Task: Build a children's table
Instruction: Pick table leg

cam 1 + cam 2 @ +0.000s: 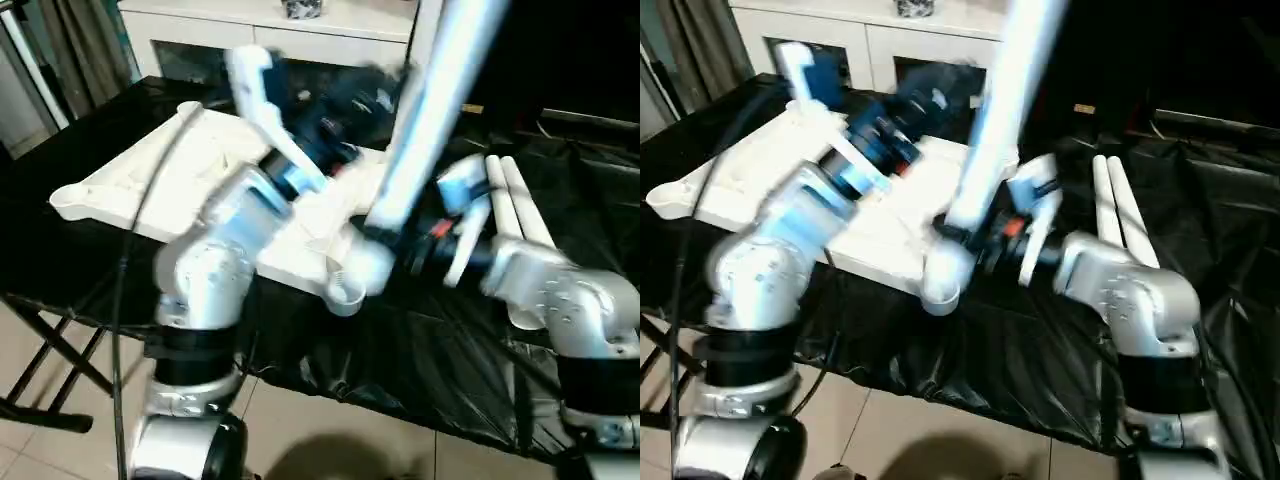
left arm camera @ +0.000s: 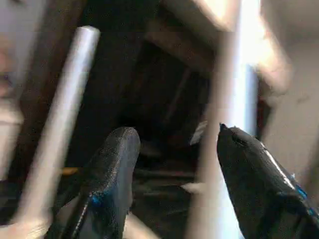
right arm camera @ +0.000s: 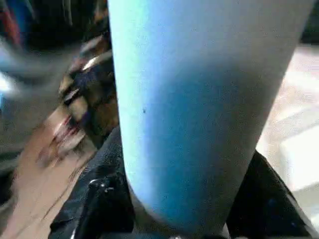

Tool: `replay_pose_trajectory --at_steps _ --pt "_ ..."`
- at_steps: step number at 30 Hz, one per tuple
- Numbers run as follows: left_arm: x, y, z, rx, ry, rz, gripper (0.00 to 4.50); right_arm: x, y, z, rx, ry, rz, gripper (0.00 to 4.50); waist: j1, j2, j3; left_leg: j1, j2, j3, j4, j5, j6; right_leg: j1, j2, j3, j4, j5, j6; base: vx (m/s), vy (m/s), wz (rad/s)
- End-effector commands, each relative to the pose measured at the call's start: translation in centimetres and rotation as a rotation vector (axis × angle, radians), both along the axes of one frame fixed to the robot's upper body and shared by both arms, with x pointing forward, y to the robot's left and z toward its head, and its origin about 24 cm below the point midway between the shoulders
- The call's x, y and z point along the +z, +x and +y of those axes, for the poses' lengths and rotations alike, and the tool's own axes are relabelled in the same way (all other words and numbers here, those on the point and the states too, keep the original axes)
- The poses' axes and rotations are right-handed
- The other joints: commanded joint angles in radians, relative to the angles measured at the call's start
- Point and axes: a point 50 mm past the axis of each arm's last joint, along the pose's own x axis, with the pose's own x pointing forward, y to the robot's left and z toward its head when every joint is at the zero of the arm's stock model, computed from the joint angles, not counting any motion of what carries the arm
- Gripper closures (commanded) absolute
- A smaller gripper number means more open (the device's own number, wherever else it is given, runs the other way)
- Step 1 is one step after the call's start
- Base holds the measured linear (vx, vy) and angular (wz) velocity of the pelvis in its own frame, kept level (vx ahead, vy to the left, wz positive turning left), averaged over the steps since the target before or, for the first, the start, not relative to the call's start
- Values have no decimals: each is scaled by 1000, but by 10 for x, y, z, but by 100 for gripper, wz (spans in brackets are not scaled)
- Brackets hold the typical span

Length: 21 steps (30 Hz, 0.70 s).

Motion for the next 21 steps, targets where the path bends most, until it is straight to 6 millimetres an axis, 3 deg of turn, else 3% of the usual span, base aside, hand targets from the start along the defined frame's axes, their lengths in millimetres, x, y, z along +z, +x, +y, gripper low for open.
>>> replay_pose_trajectory --at_steps 1,2,5,6,7,8,10,12,17,18,19,21 --pt "-23 8 10 138 225 35 166 -3 2 -10 -145 -94 -33 257 0 -2 -67 6 -54 40 -66 -222 -13 61 39 -23 -73 -292 -116 0 0 0" --pt "-32 9 17 192 287 38 166 -8 1 -12 -194 -149 -36 257 -1 -4 -67 5 -55 40 -67 -219 -15 61 39 -24 -74 -298 -105 0 0 0" --pt "-53 8 38 346 397 60 166 -22 0 -17 -318 -275 -39 257 -6 5 -66 4 -55 41 -68 -225 -37 59 39 -21 -74 -310 -86 0 0 0" --pt "-67 4 51 427 426 111 166 -28 -1 -21 -401 -353 -58 257 -4 7 -68 5 -55 39 -68 -222 -41 59 38 -21 -73 -304 -88 0 0 0" --pt "-87 -3 70 553 445 185 166 -35 -4 -25 -527 -453 -94 257 -9 17 -68 4 -54 39 -67 -219 -55 57 39 -21 -72 -272 -92 0 0 0" --pt "-97 -9 79 632 451 208 166 -38 -7 -28 -586 -499 -114 257 -11 14 -68 1 -54 39 -68 -212 -57 60 41 -21 -70 -252 -93 0 0 0" --pt "-104 -17 88 720 443 211 166 -38 -11 -29 -620 -512 -126 257 -16 14 -69 5 -56 40 -68 -245 -44 57 44 -21 -75 -282 -90 0 0 0" --pt "-114 -26 98 827 421 263 166 -34 -14 -29 -691 -452 -135 257 -21 25 -64 5 -51 40 -71 -294 -28 47 43 -20 -80 -313 -90 0 0 0" --pt "-123 -34 99 850 493 226 166 -45 -22 -25 -728 -457 -111 257 -30 19 -54 6 -54 36 -76 -381 -13 36 46 -24 -97 -445 -33 0 0 0" --pt "-125 -33 98 849 510 235 166 -48 -23 -24 -730 -448 -98 257 -32 22 -54 5 -55 34 -77 -392 -15 36 47 -24 -97 -450 -24 0 0 0" --pt "-128 -33 94 849 535 236 166 -55 -29 -25 -754 -451 -95 257 -34 33 -57 7 -56 32 -77 -398 -20 35 45 -24 -97 -444 -24 0 0 0" --pt "-127 -31 91 831 525 228 166 -61 -35 -26 -767 -467 -84 257 -37 28 -54 5 -59 35 -75 -421 -15 34 44 -25 -103 -467 -19 0 0 0"
